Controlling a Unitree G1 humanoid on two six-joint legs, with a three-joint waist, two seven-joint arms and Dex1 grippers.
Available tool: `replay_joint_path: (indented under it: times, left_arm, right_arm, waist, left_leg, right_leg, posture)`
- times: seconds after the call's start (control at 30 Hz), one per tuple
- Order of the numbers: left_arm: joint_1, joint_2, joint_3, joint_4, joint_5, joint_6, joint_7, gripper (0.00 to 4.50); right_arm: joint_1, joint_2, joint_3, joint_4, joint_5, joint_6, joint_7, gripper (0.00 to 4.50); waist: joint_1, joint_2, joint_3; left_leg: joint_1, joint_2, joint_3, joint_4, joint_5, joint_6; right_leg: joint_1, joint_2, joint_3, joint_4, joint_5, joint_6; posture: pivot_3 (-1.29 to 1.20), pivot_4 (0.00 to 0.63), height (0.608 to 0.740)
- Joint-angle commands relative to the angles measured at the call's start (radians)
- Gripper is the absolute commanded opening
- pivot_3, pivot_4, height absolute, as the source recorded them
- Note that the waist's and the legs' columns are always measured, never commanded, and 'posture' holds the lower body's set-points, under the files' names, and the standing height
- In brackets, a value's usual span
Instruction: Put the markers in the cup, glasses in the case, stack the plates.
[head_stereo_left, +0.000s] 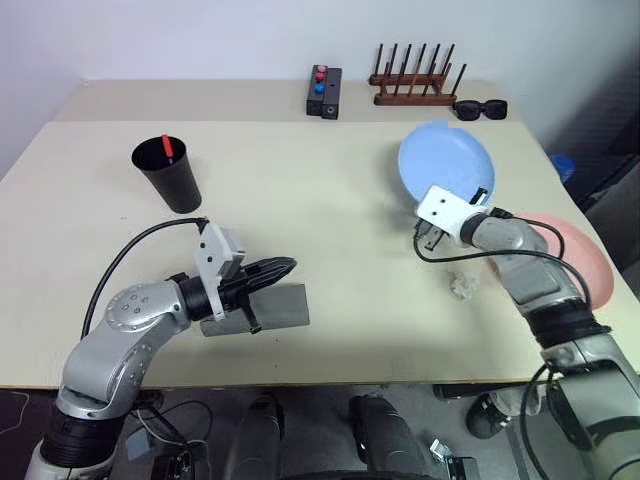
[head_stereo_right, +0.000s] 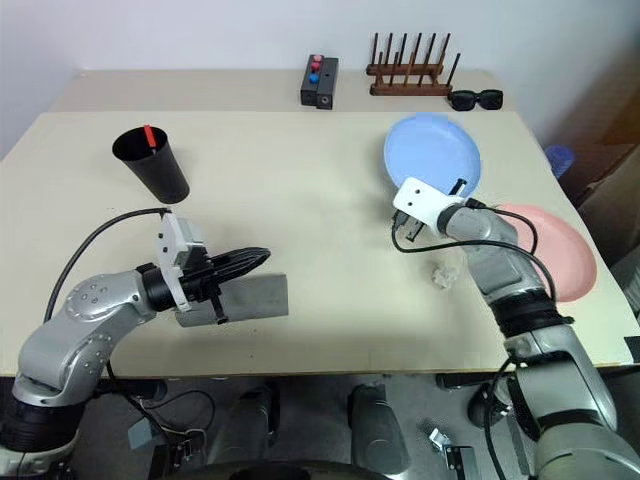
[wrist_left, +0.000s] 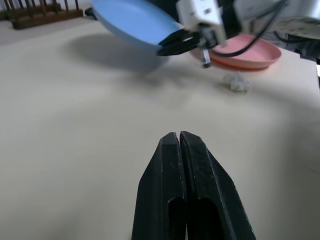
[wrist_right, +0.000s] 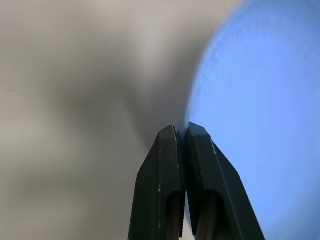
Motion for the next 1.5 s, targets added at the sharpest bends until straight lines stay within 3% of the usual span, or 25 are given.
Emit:
replay_joint_path:
  times: [0.03, 0.27, 0.4, 0.5, 0.6, 0.73, 0.93, 1.27, 1.37, 1.5]
  left_arm:
    - [-0.043, -0.012, -0.019, 0.007, -0.010, -0.017, -0.019, 0.00]
    - [-0.121, -0.031, -0.115, 0.078, 0.014, -0.047, -0.096, 0.00]
    - [-0.159, -0.051, -0.140, 0.121, 0.025, -0.063, -0.120, 0.00]
    - [-0.171, -0.057, -0.147, 0.138, 0.031, -0.072, -0.129, 0.00]
    - [-0.171, -0.059, -0.147, 0.141, 0.033, -0.077, -0.134, 0.00]
    - [-0.155, -0.057, -0.138, 0.133, 0.035, -0.076, -0.127, 0.00]
    - [-0.121, -0.051, -0.119, 0.104, 0.028, -0.066, -0.100, 0.00]
    - [-0.084, -0.042, -0.108, 0.058, 0.026, -0.053, -0.063, 0.00]
    - [-0.073, -0.039, -0.104, 0.049, 0.026, -0.049, -0.054, 0.00]
    - [-0.063, -0.034, -0.101, 0.041, 0.024, -0.047, -0.050, 0.00]
  right_arm:
    - [0.074, -0.108, -0.173, -0.219, 0.126, 0.071, 0.122, 0.05]
    - [0.459, -0.340, -0.453, -0.371, 0.188, 0.165, 0.302, 0.05]
    - [0.641, -0.351, -0.537, -0.408, 0.180, 0.173, 0.325, 0.05]
    - [0.694, -0.358, -0.547, -0.405, 0.174, 0.181, 0.329, 0.05]
    - [0.705, -0.365, -0.536, -0.399, 0.172, 0.178, 0.334, 1.02]
    - [0.646, -0.336, -0.517, -0.417, 0.211, 0.188, 0.323, 2.98]
    - [0.560, -0.263, -0.446, -0.463, 0.326, 0.261, 0.350, 2.98]
    - [0.514, -0.170, -0.313, -0.384, 0.337, 0.261, 0.309, 2.98]
    - [0.499, -0.156, -0.295, -0.374, 0.339, 0.272, 0.290, 2.07]
    - [0.491, -0.165, -0.292, -0.397, 0.340, 0.284, 0.288, 0.11]
  waist:
    - [0.001, 0.000, 0.000]
    - [0.018, 0.000, 0.000]
    - [0.017, 0.002, -0.001]
    - [0.010, 0.003, -0.002]
    - [0.009, 0.003, -0.002]
    - [0.009, 0.003, -0.002]
    - [0.002, 0.003, -0.002]
    - [0.002, 0.003, -0.002]
    - [0.001, 0.003, -0.002]
    - [0.001, 0.003, -0.002]
  left_leg:
    - [0.000, 0.000, 0.000, 0.000, 0.000, 0.000]
    - [0.002, 0.000, 0.000, 0.001, 0.000, 0.000]
    - [0.003, 0.000, 0.001, 0.003, 0.000, 0.000]
    - [0.003, 0.000, 0.001, 0.003, 0.000, 0.000]
    - [0.003, 0.000, 0.001, 0.003, 0.000, 0.000]
    - [0.003, 0.000, 0.001, 0.003, 0.000, 0.000]
    - [0.003, 0.000, 0.000, 0.002, 0.000, 0.000]
    - [0.003, -0.001, 0.000, 0.003, 0.000, 0.000]
    - [0.003, -0.001, 0.000, 0.003, 0.000, 0.000]
    - [0.003, -0.001, 0.000, 0.003, 0.000, 0.000]
  right_leg:
    - [0.000, 0.000, 0.000, 0.000, 0.000, 0.000]
    - [0.003, 0.000, 0.000, -0.001, -0.001, 0.000]
    - [0.003, 0.000, 0.000, -0.001, 0.000, -0.001]
    - [0.003, 0.000, 0.001, 0.000, 0.000, -0.001]
    - [0.003, 0.000, 0.001, 0.000, 0.000, -0.001]
    - [0.003, 0.000, 0.001, 0.000, 0.000, -0.001]
    - [0.004, 0.000, 0.001, 0.000, -0.001, 0.000]
    - [0.004, 0.000, 0.001, 0.000, 0.000, 0.000]
    - [0.004, 0.000, 0.001, 0.000, 0.000, 0.000]
    - [0.004, 0.000, 0.001, 0.000, 0.000, 0.000]
  posture:
    - [0.00, 0.150, 0.740]
    - [0.00, 0.150, 0.740]
    - [0.00, 0.150, 0.740]
    - [0.00, 0.150, 0.740]
    - [0.00, 0.150, 0.740]
    - [0.00, 0.150, 0.740]
    - [0.00, 0.150, 0.740]
    - [0.00, 0.150, 0.740]
    - [0.00, 0.150, 0.740]
    - [0.00, 0.150, 0.740]
